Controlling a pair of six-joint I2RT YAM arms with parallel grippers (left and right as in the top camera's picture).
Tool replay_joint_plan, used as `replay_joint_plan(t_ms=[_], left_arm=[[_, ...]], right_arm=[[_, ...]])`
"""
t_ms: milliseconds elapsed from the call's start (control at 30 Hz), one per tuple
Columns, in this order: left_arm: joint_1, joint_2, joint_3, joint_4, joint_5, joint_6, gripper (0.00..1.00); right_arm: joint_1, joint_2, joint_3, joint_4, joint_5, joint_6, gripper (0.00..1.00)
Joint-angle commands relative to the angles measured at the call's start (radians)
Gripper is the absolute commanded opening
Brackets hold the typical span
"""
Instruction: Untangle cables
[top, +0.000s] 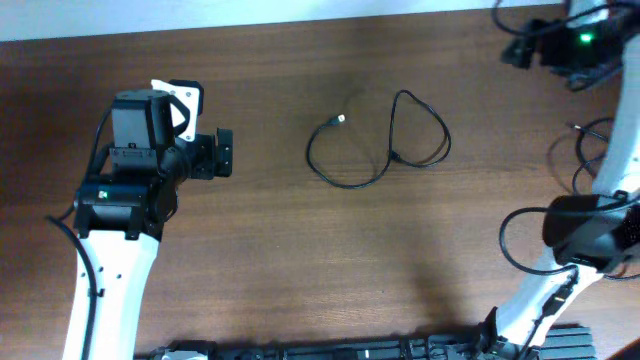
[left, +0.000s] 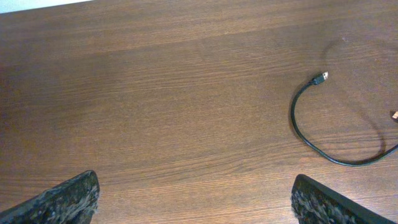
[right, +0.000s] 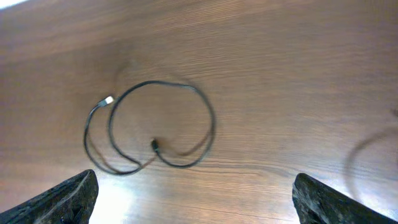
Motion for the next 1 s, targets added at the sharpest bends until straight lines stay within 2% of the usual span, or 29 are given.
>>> replay_joint_plan(t_ms=[0, 300, 700, 967], left_arm=[[0.003, -0.010, 0.007, 0.000, -0.003, -0.010, 0.99], [0.003, -0.010, 0.007, -0.001, -0.003, -0.010, 0.99], [0.003, -0.010, 0.007, -0.001, -0.003, -0.010, 0.99], [0.003, -0.010, 0.007, -0.001, -0.003, -0.010, 0.99]], right_arm=[[0.080, 0.009, 0.004, -0.001, -0.019, -0.011, 0.99], [0.237, 0.043, -0.003, -0.001, 0.016, -0.007, 0.99], [0.342, 0.148, -0.057, 0.009, 0.014, 0.019, 0.99], [0.384, 0.167, -0.226, 0.116, 0.013, 0.044, 0.99]])
